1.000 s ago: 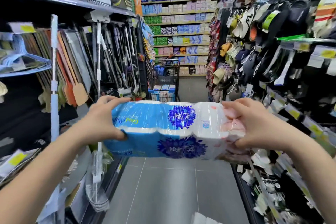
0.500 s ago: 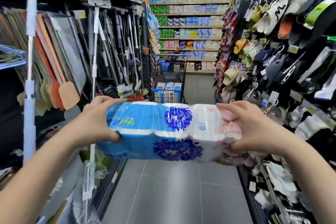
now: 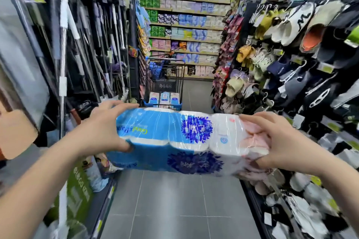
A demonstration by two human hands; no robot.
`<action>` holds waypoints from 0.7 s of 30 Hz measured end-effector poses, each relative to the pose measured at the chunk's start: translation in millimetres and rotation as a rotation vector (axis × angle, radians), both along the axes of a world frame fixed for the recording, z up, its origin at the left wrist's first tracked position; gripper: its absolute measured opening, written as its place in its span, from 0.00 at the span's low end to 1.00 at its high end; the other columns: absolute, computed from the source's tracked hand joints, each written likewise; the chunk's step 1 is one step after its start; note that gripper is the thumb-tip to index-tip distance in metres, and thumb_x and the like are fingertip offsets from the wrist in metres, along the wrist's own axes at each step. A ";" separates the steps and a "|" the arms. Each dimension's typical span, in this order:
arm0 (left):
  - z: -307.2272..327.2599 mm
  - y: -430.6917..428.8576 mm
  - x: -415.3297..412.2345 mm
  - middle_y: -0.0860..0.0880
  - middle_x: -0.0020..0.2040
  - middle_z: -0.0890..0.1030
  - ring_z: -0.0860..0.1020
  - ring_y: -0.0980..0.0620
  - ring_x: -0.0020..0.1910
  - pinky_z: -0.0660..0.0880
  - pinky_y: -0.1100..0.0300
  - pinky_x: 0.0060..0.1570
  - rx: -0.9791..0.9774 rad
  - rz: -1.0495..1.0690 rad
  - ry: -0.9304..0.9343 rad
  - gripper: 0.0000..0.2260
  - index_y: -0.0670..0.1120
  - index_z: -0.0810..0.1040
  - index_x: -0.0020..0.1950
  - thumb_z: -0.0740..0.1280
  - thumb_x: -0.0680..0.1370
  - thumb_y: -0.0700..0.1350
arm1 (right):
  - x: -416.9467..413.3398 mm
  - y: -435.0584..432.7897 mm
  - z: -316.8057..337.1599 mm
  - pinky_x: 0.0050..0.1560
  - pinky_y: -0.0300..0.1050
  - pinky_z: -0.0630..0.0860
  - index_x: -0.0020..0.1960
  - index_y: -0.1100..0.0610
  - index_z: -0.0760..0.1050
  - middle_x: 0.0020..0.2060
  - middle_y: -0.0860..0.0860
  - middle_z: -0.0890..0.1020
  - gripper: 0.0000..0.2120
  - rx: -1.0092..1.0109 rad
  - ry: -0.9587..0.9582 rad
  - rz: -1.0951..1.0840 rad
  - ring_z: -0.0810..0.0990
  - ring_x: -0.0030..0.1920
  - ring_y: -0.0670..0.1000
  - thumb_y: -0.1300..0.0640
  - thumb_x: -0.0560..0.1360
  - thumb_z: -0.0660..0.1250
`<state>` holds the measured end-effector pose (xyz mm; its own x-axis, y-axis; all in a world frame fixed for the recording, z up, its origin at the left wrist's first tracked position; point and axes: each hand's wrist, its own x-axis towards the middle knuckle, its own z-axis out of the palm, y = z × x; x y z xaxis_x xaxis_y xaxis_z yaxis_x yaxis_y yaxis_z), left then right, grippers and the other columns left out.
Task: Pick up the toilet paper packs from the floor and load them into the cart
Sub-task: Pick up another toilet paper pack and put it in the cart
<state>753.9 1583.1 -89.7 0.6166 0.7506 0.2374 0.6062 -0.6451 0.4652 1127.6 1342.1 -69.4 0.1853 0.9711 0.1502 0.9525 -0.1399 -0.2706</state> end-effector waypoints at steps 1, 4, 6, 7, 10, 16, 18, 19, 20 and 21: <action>1.7 11.4 6.6 0.58 0.66 0.63 0.65 0.51 0.71 0.63 0.56 0.73 -0.008 -0.003 0.003 0.49 0.68 0.67 0.73 0.78 0.52 0.57 | 4.2 10.5 1.9 0.68 0.39 0.60 0.76 0.32 0.59 0.68 0.40 0.63 0.54 -0.004 0.004 -0.005 0.60 0.72 0.45 0.45 0.53 0.74; 3.6 50.4 26.1 0.57 0.67 0.63 0.64 0.52 0.72 0.63 0.56 0.73 -0.014 -0.020 0.015 0.50 0.66 0.67 0.75 0.79 0.54 0.55 | 19.4 43.9 0.1 0.68 0.39 0.60 0.76 0.32 0.60 0.68 0.40 0.63 0.53 0.019 0.014 -0.017 0.61 0.72 0.45 0.47 0.53 0.76; 4.4 74.2 38.9 0.58 0.67 0.62 0.64 0.52 0.71 0.65 0.54 0.73 -0.016 -0.021 0.025 0.50 0.67 0.66 0.75 0.79 0.53 0.56 | 31.8 66.0 -4.1 0.68 0.38 0.60 0.76 0.33 0.61 0.68 0.42 0.64 0.53 0.037 0.017 -0.014 0.62 0.71 0.45 0.46 0.54 0.77; 3.7 85.9 46.8 0.58 0.67 0.62 0.65 0.52 0.71 0.65 0.54 0.73 -0.015 -0.023 0.031 0.50 0.67 0.66 0.75 0.78 0.53 0.57 | 40.8 76.9 -6.6 0.68 0.37 0.60 0.77 0.34 0.61 0.68 0.42 0.64 0.53 0.038 0.021 -0.016 0.62 0.71 0.45 0.46 0.54 0.76; -0.3 116.8 75.6 0.58 0.67 0.63 0.65 0.52 0.70 0.64 0.56 0.73 -0.006 -0.034 0.048 0.51 0.66 0.66 0.76 0.77 0.52 0.58 | 68.0 113.2 -17.1 0.65 0.28 0.56 0.77 0.35 0.61 0.67 0.42 0.64 0.53 0.038 0.019 0.006 0.60 0.70 0.43 0.48 0.55 0.78; -7.6 202.2 146.1 0.58 0.67 0.63 0.67 0.49 0.70 0.67 0.49 0.74 0.038 -0.008 0.064 0.50 0.70 0.65 0.73 0.77 0.51 0.59 | 142.8 195.2 -31.1 0.70 0.38 0.61 0.77 0.35 0.60 0.70 0.42 0.63 0.53 0.069 0.054 0.009 0.59 0.73 0.45 0.42 0.53 0.73; -8.5 234.5 182.6 0.58 0.66 0.63 0.67 0.49 0.70 0.68 0.48 0.73 0.031 -0.018 0.067 0.49 0.74 0.64 0.71 0.77 0.51 0.59 | 175.7 227.7 -31.5 0.70 0.37 0.60 0.78 0.36 0.60 0.69 0.42 0.63 0.53 0.072 0.051 0.016 0.59 0.72 0.45 0.41 0.53 0.72; -8.1 250.8 199.5 0.58 0.66 0.64 0.67 0.50 0.70 0.68 0.48 0.73 0.032 -0.025 0.066 0.48 0.76 0.63 0.69 0.78 0.51 0.59 | 193.1 242.4 -31.0 0.69 0.37 0.60 0.78 0.36 0.59 0.69 0.42 0.63 0.53 0.071 0.060 0.017 0.59 0.72 0.44 0.41 0.53 0.72; -6.5 264.9 216.0 0.58 0.66 0.64 0.67 0.50 0.70 0.68 0.47 0.73 0.032 -0.027 0.060 0.48 0.78 0.62 0.67 0.78 0.51 0.59 | 211.0 255.6 -29.3 0.69 0.36 0.60 0.78 0.36 0.59 0.68 0.41 0.62 0.53 0.074 0.062 0.022 0.59 0.71 0.44 0.41 0.53 0.72; -6.6 278.4 231.0 0.59 0.66 0.64 0.68 0.51 0.70 0.69 0.47 0.73 0.028 -0.020 0.051 0.47 0.79 0.61 0.66 0.78 0.51 0.59 | 228.3 268.6 -27.1 0.69 0.36 0.60 0.78 0.36 0.59 0.68 0.41 0.62 0.53 0.073 0.053 0.023 0.59 0.71 0.44 0.40 0.53 0.71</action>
